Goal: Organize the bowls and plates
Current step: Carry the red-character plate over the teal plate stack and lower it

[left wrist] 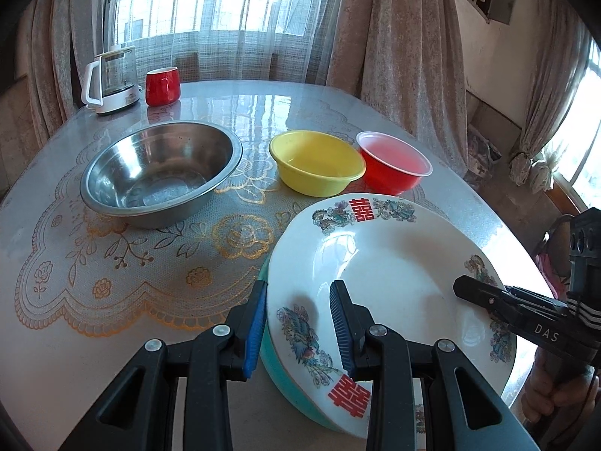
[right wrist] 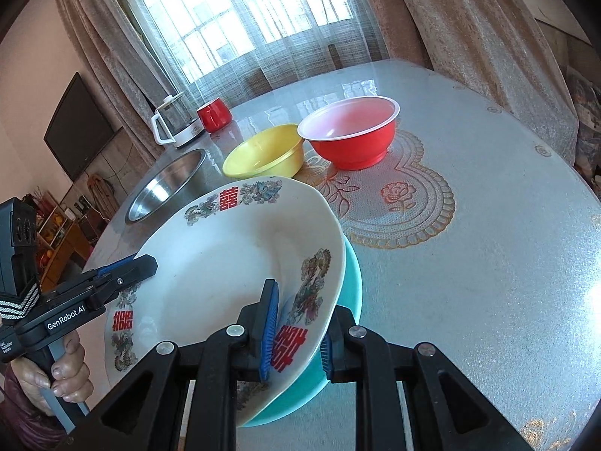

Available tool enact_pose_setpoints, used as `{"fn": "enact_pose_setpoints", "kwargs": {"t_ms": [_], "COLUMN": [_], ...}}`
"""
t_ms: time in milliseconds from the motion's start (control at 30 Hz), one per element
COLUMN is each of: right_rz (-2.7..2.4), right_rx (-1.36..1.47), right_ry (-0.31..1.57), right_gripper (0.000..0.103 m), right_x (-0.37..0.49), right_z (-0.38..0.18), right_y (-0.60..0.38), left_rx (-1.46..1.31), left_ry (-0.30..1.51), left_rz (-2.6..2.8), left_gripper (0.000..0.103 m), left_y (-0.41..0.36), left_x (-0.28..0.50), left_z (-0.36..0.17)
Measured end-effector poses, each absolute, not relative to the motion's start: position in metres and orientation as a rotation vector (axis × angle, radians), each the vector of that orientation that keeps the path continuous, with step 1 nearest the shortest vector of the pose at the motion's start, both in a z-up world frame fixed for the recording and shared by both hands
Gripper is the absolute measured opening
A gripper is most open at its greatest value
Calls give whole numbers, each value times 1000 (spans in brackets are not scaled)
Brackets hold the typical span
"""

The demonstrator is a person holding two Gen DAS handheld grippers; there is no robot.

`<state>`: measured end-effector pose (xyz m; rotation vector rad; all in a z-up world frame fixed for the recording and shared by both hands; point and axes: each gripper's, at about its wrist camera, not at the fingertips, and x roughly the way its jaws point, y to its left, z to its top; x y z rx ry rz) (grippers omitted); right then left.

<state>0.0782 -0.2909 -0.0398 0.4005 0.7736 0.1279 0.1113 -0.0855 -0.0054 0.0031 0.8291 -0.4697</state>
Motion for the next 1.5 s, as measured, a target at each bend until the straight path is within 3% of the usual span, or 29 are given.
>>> {"fn": "enact_pose_setpoints", "kwargs": {"t_ms": [633,867,1200,1333,1500], "right_rz": [125,141,122,99,81], "right_rx": [438,477,510,475,468], "right_ry": [781,778,754,724,711], "right_gripper": [20,29,29,19,19], "right_x": [81,77,57,52,53], "right_z": [-48,-45,-44,-41,-41], "right_y": [-291,-294,-298,-293,-293], "left_rx": [6,-20,-47,-34,-24], "left_ry": [820,815,824,822,828], "left_rz": [-444,-441,-452,-450,-447], "left_gripper": [32,32,32,29,29], "left_y": [-82,-76,-69,-73,-75], "left_x": [101,96,80,76,76], "left_z": [-5,-4,-9,-11,-12]}}
